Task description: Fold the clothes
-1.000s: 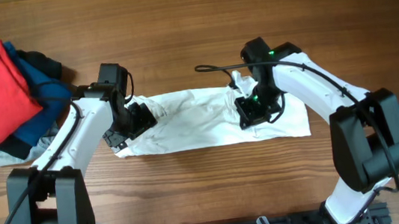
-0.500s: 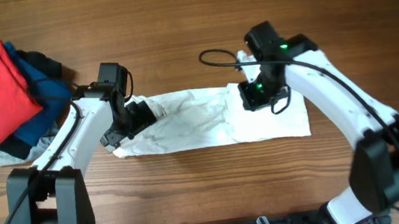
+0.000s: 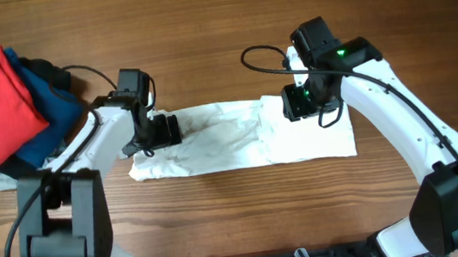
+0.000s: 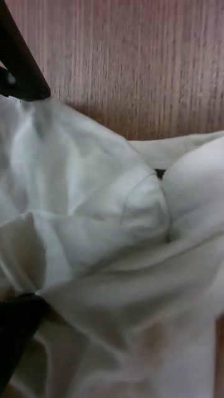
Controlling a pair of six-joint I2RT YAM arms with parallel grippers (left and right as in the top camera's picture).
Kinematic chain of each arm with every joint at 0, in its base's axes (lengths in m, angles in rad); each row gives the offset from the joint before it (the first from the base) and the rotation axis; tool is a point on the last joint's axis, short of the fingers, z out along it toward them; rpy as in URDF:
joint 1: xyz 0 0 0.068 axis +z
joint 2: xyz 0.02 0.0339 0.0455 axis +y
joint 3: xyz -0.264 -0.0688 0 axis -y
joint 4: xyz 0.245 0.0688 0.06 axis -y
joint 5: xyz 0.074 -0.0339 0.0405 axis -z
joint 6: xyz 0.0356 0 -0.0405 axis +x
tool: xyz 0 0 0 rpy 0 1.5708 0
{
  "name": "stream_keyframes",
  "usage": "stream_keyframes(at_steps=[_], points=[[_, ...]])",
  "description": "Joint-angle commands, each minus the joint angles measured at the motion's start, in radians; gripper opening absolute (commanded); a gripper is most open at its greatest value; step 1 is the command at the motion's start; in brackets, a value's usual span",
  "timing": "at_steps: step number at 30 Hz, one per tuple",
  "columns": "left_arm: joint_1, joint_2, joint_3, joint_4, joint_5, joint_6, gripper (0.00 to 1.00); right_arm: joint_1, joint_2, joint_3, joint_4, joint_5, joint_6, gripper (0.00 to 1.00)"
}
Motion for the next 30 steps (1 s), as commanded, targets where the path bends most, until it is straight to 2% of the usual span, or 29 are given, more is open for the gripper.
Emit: stream_keyframes(at_steps=[1, 2, 5, 7, 9, 10, 11, 12, 13, 16, 20, 24, 27, 30], points=[[0.004, 0.068, 0.008, 0.002, 0.078, 0.031, 1.00, -0.002, -0.005, 0.016, 0.001, 0.014, 0.014, 0.50], [0.003, 0.082, 0.007, 0.002, 0.148, 0.031, 0.99, -0.002, -0.005, 0.016, 0.001, 0.014, 0.014, 0.50], [-0.018, 0.087, 0.007, -0.010, 0.269, 0.039, 0.87, -0.002, -0.005, 0.016, -0.001, 0.014, 0.014, 0.50], [-0.023, 0.087, 0.007, -0.018, 0.283, 0.041, 0.68, -0.002, -0.005, 0.016, -0.001, 0.014, 0.014, 0.50], [-0.018, 0.086, 0.007, -0.017, 0.282, 0.041, 0.58, -0.002, -0.005, 0.016, -0.002, 0.014, 0.014, 0.50], [-0.011, 0.085, 0.007, -0.017, 0.282, 0.041, 0.45, -0.002, -0.005, 0.016, -0.003, 0.014, 0.014, 0.50], [0.003, 0.077, 0.007, -0.017, 0.281, 0.041, 0.20, -0.002, -0.005, 0.016, -0.004, 0.014, 0.014, 0.50], [0.017, 0.070, 0.007, -0.018, 0.281, 0.041, 0.09, -0.002, -0.005, 0.016, -0.004, 0.014, 0.014, 0.50], [0.033, 0.060, 0.007, -0.020, 0.282, 0.041, 0.04, -0.002, -0.005, 0.016, -0.005, 0.014, 0.015, 0.50], [0.105, 0.008, 0.010, -0.039, 0.266, 0.040, 0.04, -0.003, -0.005, 0.016, -0.008, 0.018, 0.039, 0.49], [0.253, -0.080, 0.060, -0.114, 0.186, 0.040, 0.04, -0.004, -0.005, 0.016, -0.010, 0.148, 0.166, 0.49], [0.369, -0.099, 0.247, -0.267, 0.127, 0.037, 0.04, -0.084, -0.005, 0.016, -0.010, 0.167, 0.225, 0.49], [0.342, -0.100, 0.398, -0.400, 0.186, 0.033, 0.04, -0.200, -0.005, 0.016, -0.025, 0.171, 0.213, 0.49], [0.226, -0.111, 0.435, -0.442, 0.377, -0.009, 0.04, -0.282, -0.005, 0.016, -0.026, 0.171, 0.138, 0.49]])
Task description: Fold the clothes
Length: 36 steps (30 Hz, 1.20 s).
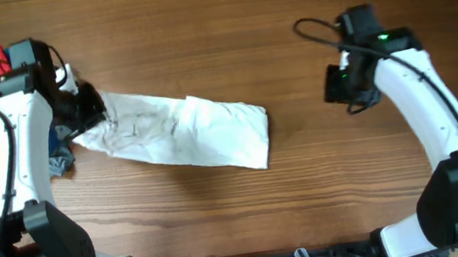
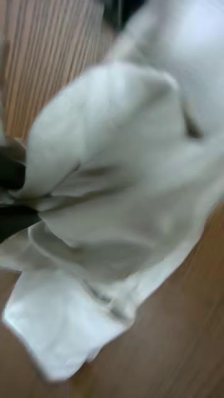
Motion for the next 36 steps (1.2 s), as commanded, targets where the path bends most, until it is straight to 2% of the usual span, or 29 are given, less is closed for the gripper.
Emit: stream_keyframes(at_steps=[1, 5, 6, 9, 13, 17, 20, 22, 25, 27, 31, 33, 34, 36], points=[[-0.174, -0.025, 0.036, -0.018, 0.209, -0.090, 0.04, -0.056, -0.005, 0.016, -0.011, 0.021, -0.075, 0.49], [-0.426, -0.021, 0.035, 0.037, 0.196, -0.166, 0.04, -0.066, -0.005, 0.014, -0.013, 0.021, -0.100, 0.49], [-0.499, -0.019, 0.035, 0.072, 0.160, -0.188, 0.04, -0.066, -0.005, 0.014, -0.013, 0.021, -0.100, 0.49], [-0.693, 0.003, 0.034, 0.106, -0.069, -0.240, 0.12, -0.066, -0.005, 0.014, -0.014, 0.021, -0.103, 0.49], [-0.816, 0.068, 0.034, 0.121, -0.117, -0.240, 0.25, -0.066, -0.005, 0.014, -0.015, 0.021, -0.108, 0.49], [-0.856, 0.091, 0.034, 0.144, -0.112, -0.243, 0.37, -0.066, -0.005, 0.014, -0.016, 0.020, -0.109, 0.49], [-0.843, 0.068, 0.035, 0.126, -0.135, -0.237, 0.32, -0.066, -0.005, 0.014, -0.015, -0.016, -0.134, 0.50], [-0.777, 0.026, 0.035, 0.126, -0.135, -0.240, 0.33, -0.066, -0.005, 0.014, -0.006, -0.144, -0.236, 0.49], [-0.650, 0.013, 0.034, 0.163, -0.146, -0.239, 0.38, -0.043, -0.005, 0.014, 0.020, -0.528, -0.422, 0.49], [-0.573, 0.040, 0.034, 0.205, -0.183, -0.239, 0.42, 0.010, -0.003, 0.014, 0.061, -0.603, -0.410, 0.50], [-0.483, 0.118, 0.034, 0.297, -0.183, -0.231, 0.46, 0.133, 0.013, 0.014, 0.067, -0.602, -0.384, 0.50], [-0.458, 0.170, 0.034, 0.377, -0.161, -0.169, 0.47, 0.227, 0.035, 0.003, 0.087, -0.597, -0.314, 0.50], [-0.457, 0.212, 0.034, 0.432, -0.132, -0.152, 0.51, 0.271, 0.051, -0.010, 0.108, -0.598, -0.265, 0.50], [-0.462, 0.265, 0.034, 0.468, -0.116, -0.152, 0.52, 0.322, 0.074, -0.038, 0.143, -0.599, -0.208, 0.50]])
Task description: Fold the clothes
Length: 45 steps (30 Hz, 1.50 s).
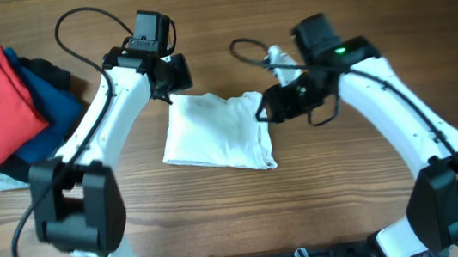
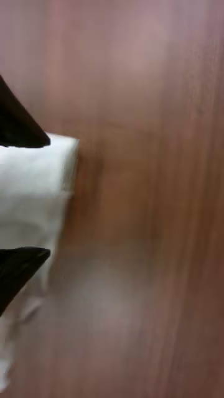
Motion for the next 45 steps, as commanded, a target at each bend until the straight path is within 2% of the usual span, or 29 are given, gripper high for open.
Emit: stream_keyframes(at_steps=[1, 6, 9, 12, 15, 18, 20, 22, 25, 26, 27, 28, 30, 32, 38, 43, 45], points=[[-0.004, 0.109, 0.013, 0.037, 0.042, 0.041, 0.52, 0.086, 0.056, -0.056, 0.051, -0.031, 0.132, 0.50], [-0.005, 0.211, 0.006, -0.064, 0.042, 0.041, 0.52, 0.163, 0.115, -0.135, 0.107, -0.003, 0.163, 0.50], [-0.005, 0.217, 0.003, -0.242, 0.042, 0.041, 0.45, 0.163, 0.154, -0.175, 0.154, 0.193, 0.270, 0.50], [-0.005, 0.217, 0.003, -0.418, 0.042, 0.039, 0.45, 0.156, 0.170, -0.180, 0.204, 0.379, 0.320, 0.52], [-0.005, 0.217, 0.003, -0.578, 0.043, 0.018, 0.44, 0.121, 0.170, -0.180, 0.267, 0.475, 0.315, 0.52], [-0.005, 0.217, 0.003, -0.633, 0.080, -0.023, 0.45, 0.073, 0.170, -0.180, 0.323, 0.552, 0.310, 0.51], [-0.005, 0.214, 0.004, -0.634, 0.098, -0.024, 0.37, 0.021, 0.167, -0.165, 0.305, 0.551, 0.257, 0.49], [-0.002, 0.191, 0.007, -0.617, 0.089, -0.024, 0.33, -0.002, 0.155, -0.144, 0.258, 0.560, 0.235, 0.51], [0.009, 0.118, 0.044, -0.556, 0.005, -0.023, 0.35, -0.031, 0.073, -0.120, 0.206, 0.612, 0.239, 0.54], [0.013, 0.081, 0.064, -0.505, -0.029, -0.013, 0.48, -0.041, 0.023, -0.119, 0.202, 0.611, 0.238, 0.56], [0.018, 0.045, 0.071, -0.412, -0.029, 0.015, 0.87, -0.047, -0.031, -0.119, 0.197, 0.610, 0.238, 0.58], [0.018, 0.027, 0.071, -0.329, -0.021, 0.021, 1.00, -0.048, -0.069, -0.119, 0.192, 0.610, 0.238, 0.60], [0.018, 0.031, 0.071, -0.203, 0.197, 0.224, 1.00, -0.048, -0.118, -0.119, 0.167, 0.611, 0.238, 0.61], [0.018, 0.056, 0.071, -0.165, 0.409, 0.359, 1.00, -0.048, -0.132, -0.119, 0.141, 0.610, 0.252, 0.61], [0.010, 0.213, 0.071, -0.131, 0.574, 0.434, 1.00, -0.048, -0.132, -0.119, 0.107, 0.610, 0.272, 0.61], [-0.064, 0.344, 0.070, -0.133, 0.600, 0.435, 1.00, -0.048, -0.132, -0.119, 0.100, 0.610, 0.272, 0.61], [-0.101, 0.385, 0.069, -0.143, 0.600, 0.435, 0.82, -0.048, -0.132, -0.119, 0.090, 0.610, 0.272, 0.61]])
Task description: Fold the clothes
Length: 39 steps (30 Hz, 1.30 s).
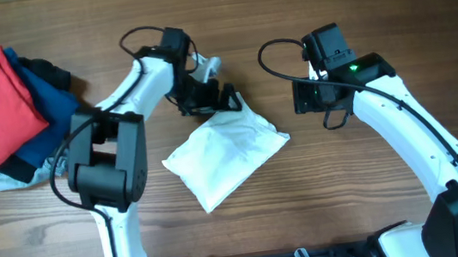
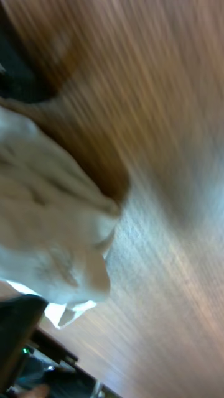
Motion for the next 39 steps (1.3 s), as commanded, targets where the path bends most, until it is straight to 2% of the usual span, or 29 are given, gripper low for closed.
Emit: stream_keyframes(at_steps=[1, 2, 3, 4, 5, 9, 13, 15, 18, 19, 22, 30, 32, 39], points=[[-0.074, 0.108, -0.009, -0.017, 0.018, 0.024, 0.64, -0.002, -0.004, 0.012, -0.013, 0.021, 0.011, 0.61], [-0.088, 0.119, -0.009, -0.025, 0.014, 0.043, 0.36, -0.002, -0.004, 0.012, -0.014, 0.021, 0.011, 0.61], [-0.095, 0.121, -0.009, -0.029, -0.011, 0.042, 0.12, -0.002, -0.004, 0.012, -0.014, 0.021, 0.011, 0.61], [-0.098, 0.121, -0.008, -0.031, -0.018, 0.042, 0.06, -0.002, -0.004, 0.012, -0.014, 0.021, 0.011, 0.61], [-0.098, 0.121, -0.008, -0.037, -0.018, 0.042, 0.04, -0.002, -0.004, 0.012, -0.014, 0.021, 0.011, 0.61], [-0.052, 0.085, 0.022, -0.120, -0.039, 0.042, 0.04, -0.002, -0.004, 0.012, -0.014, 0.022, 0.011, 0.61], [0.078, -0.082, 0.126, -0.216, -0.121, 0.007, 0.04, -0.002, -0.004, 0.012, -0.018, 0.052, 0.033, 0.61], [0.200, -0.269, 0.134, -0.203, -0.209, -0.018, 0.04, -0.002, -0.004, 0.012, -0.021, 0.067, 0.034, 0.61], [0.328, -0.421, 0.134, -0.180, -0.277, -0.018, 0.04, -0.002, -0.004, 0.012, -0.020, 0.067, 0.034, 0.61], [0.438, -0.513, 0.134, -0.124, -0.277, -0.018, 0.04, -0.002, -0.004, 0.012, -0.020, 0.067, 0.034, 0.61], [0.579, -0.603, 0.134, -0.009, -0.277, -0.068, 0.04, -0.002, -0.004, 0.011, -0.020, 0.074, 0.034, 0.61], [0.796, -0.637, 0.134, 0.174, -0.316, -0.124, 0.04, -0.002, -0.004, 0.011, -0.020, 0.074, 0.034, 0.61], [0.829, -0.630, 0.134, 0.190, -0.327, -0.124, 0.07, -0.002, -0.004, 0.011, -0.020, 0.074, 0.034, 0.61], [0.918, -0.518, 0.134, 0.249, -0.344, -0.124, 0.05, -0.002, -0.004, 0.011, -0.020, 0.074, 0.038, 0.61]])
